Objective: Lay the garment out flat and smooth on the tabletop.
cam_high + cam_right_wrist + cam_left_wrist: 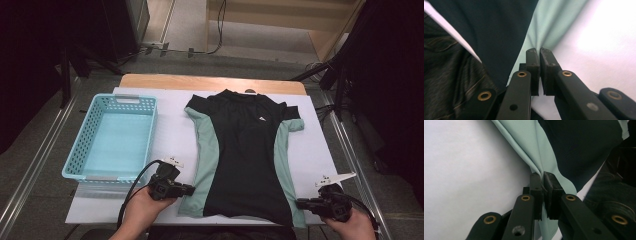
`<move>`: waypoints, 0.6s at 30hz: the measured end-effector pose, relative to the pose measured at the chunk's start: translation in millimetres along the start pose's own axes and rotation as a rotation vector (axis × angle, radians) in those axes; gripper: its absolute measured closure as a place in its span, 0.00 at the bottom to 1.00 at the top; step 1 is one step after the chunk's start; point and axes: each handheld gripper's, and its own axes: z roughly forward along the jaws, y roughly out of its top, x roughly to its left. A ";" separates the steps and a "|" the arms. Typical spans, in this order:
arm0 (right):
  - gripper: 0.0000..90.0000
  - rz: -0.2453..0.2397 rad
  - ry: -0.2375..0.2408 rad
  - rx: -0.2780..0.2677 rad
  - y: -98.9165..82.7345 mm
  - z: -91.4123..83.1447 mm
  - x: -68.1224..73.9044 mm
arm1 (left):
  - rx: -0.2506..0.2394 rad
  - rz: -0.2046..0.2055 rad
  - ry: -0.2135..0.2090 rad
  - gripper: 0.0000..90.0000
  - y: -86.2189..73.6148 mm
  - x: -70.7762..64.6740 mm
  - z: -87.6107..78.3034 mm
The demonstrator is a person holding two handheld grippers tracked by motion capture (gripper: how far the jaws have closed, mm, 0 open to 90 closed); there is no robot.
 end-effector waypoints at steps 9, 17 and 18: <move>0.62 -0.016 -0.029 -0.139 4.3 -9.2 -0.3 | -0.092 0.063 0.037 0.67 7.0 -5.9 -5.4; 0.48 -0.041 -0.077 -0.191 16.7 -5.7 -6.4 | -0.154 0.087 0.080 0.55 15.7 0.0 -6.2; 0.47 -0.036 -0.079 -0.194 18.2 -5.9 -7.3 | -0.162 0.092 0.084 0.53 16.7 0.9 -5.8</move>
